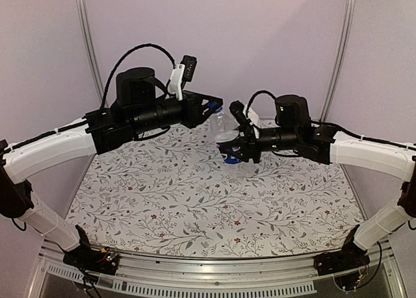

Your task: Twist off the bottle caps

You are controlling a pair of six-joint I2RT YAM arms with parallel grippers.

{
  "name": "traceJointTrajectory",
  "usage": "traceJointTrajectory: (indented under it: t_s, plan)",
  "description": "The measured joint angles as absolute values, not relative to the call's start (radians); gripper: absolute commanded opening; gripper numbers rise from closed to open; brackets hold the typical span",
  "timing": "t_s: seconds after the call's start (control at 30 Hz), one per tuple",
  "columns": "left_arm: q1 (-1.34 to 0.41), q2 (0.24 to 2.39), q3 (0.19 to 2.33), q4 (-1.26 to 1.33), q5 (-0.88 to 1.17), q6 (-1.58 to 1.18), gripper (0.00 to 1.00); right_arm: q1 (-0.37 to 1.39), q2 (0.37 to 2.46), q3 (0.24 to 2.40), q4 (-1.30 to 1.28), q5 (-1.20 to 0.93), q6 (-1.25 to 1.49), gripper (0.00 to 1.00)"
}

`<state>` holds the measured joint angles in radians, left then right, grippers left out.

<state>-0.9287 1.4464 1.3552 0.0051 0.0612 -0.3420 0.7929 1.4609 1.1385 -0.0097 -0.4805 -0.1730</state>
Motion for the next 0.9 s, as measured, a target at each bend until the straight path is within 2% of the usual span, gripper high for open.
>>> traceJointTrajectory:
  t_s: [0.13, 0.2, 0.3, 0.43, 0.53, 0.67, 0.9]
  plan:
    - [-0.937, 1.446, 1.355, -0.016, 0.033, -0.346, 0.02, 0.791, 1.457, 1.115, 0.009, -0.508, -0.173, 0.44]
    - [-0.942, 1.444, 1.355, -0.021, 0.027, -0.347, 0.07, 0.791, 1.454, 1.109, 0.013, -0.528, -0.173, 0.44]
    - [-0.944, 1.436, 1.355, -0.025, 0.026, -0.345, 0.27, 0.789, 1.452, 1.107, 0.023, -0.562, -0.173, 0.44]
    - [-0.944, 1.41, 1.342, -0.011, 0.065, -0.309, 0.64, 0.789, 1.452, 1.108, 0.038, -0.625, -0.175, 0.43]
    - [-0.932, 1.384, 1.33, 0.018, 0.109, -0.261, 0.77, 0.789, 1.452, 1.108, 0.027, -0.701, -0.184, 0.43]
    - [-0.913, 1.357, 1.33, 0.049, 0.215, -0.201, 0.83, 0.789, 1.453, 1.113, 0.008, -0.796, -0.198, 0.43]
    - [-0.86, 1.365, 1.333, 0.056, 0.551, -0.156, 0.79, 0.789, 1.467, 1.157, -0.031, -0.953, -0.207, 0.44]
